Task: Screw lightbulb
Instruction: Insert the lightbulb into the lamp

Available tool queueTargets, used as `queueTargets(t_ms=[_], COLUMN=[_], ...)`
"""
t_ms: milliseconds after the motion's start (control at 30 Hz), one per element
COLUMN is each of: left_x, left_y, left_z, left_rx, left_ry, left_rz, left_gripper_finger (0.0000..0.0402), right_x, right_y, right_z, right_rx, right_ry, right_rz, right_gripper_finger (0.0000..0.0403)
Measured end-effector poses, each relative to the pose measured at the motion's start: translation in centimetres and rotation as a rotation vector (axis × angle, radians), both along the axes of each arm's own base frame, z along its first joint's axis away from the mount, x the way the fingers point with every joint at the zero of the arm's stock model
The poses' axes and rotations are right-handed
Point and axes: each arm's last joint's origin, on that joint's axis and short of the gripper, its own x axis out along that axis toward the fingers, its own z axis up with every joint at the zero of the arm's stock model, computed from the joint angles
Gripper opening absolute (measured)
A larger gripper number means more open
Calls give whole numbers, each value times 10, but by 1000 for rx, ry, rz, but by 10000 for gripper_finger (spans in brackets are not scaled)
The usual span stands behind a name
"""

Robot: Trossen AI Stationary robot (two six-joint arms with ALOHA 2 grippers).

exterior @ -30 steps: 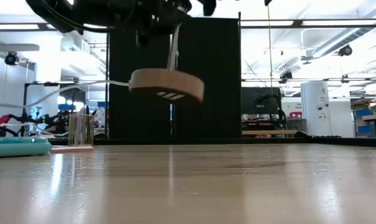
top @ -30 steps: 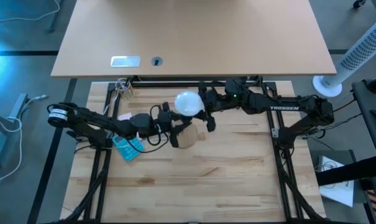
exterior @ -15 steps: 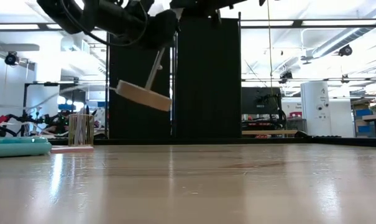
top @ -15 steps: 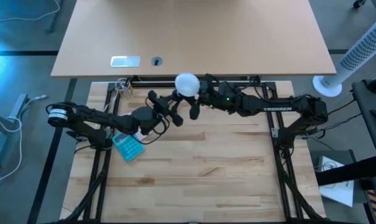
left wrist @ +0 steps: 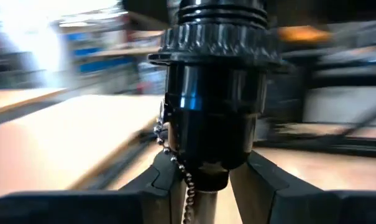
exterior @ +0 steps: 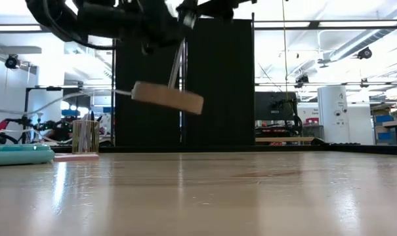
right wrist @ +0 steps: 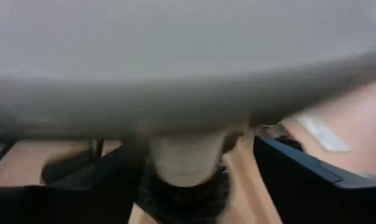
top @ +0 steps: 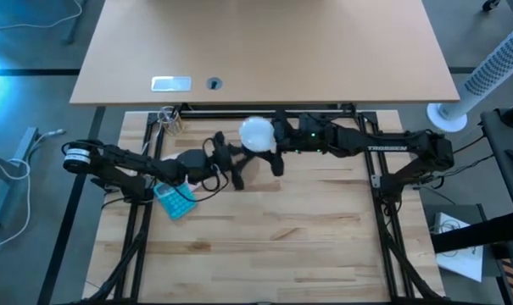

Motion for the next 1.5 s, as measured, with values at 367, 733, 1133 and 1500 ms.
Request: queueTargets(t_ms=[367, 733, 1133, 1500], left_x=[16, 29, 28, 27], left_y=[-16, -36, -33, -28], left_z=[-2, 3, 2, 4], left_rx=[-89, -68, -78, -92], left_ry=[-75, -146, -151, -174], left_rz=[-440, -615, -542, -384], left_gripper_finger=[66, 67, 65, 65], right_x=[-7, -10, -10, -8], right_y=[15, 23, 24, 20], right_z=[12, 14, 20, 20], right_rx=[-21, 13, -5, -18], right_ry=[-95, -114, -150, -142], right_rz=[496, 698, 697, 552], right_gripper_finger=[332, 296, 215, 129])
